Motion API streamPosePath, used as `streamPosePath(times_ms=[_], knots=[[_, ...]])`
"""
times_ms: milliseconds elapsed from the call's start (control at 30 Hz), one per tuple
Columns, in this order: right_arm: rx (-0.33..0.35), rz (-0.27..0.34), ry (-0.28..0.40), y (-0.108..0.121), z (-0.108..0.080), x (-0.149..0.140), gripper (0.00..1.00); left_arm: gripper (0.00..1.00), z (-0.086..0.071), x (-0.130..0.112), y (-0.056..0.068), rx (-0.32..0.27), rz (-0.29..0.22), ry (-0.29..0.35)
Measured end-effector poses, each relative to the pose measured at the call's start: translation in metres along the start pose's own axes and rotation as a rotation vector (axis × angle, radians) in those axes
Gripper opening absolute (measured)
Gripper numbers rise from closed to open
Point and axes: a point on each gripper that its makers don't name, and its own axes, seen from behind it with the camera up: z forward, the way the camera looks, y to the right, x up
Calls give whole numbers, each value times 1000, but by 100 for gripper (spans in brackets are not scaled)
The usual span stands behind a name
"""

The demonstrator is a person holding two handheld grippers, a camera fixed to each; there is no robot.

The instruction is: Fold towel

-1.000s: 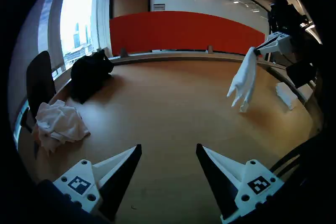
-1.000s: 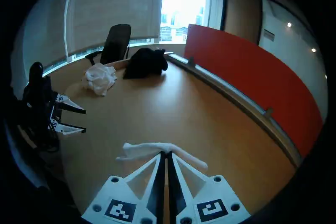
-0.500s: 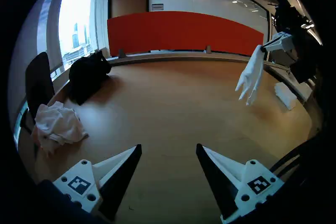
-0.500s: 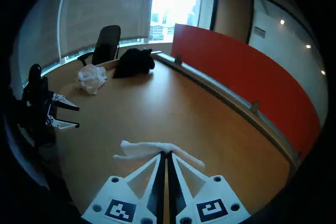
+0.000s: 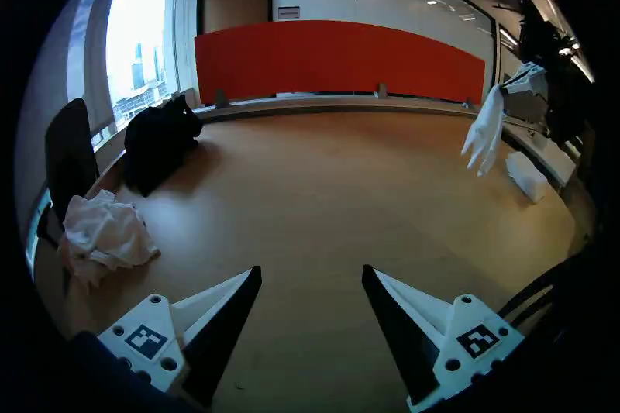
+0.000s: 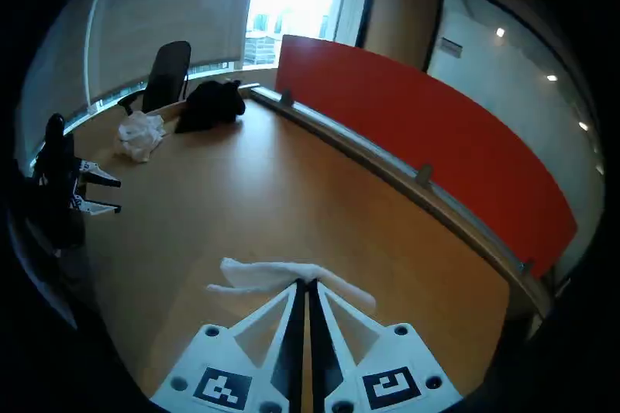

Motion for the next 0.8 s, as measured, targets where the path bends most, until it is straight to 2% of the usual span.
streamPosePath(times_ms=[367, 800], knots=[[-77, 9, -62, 61, -26, -32, 3, 96, 2, 2, 1, 3, 3, -7], [-149, 51, -122, 115, -41, -67, 3, 96, 5, 7, 3, 6, 11, -12]])
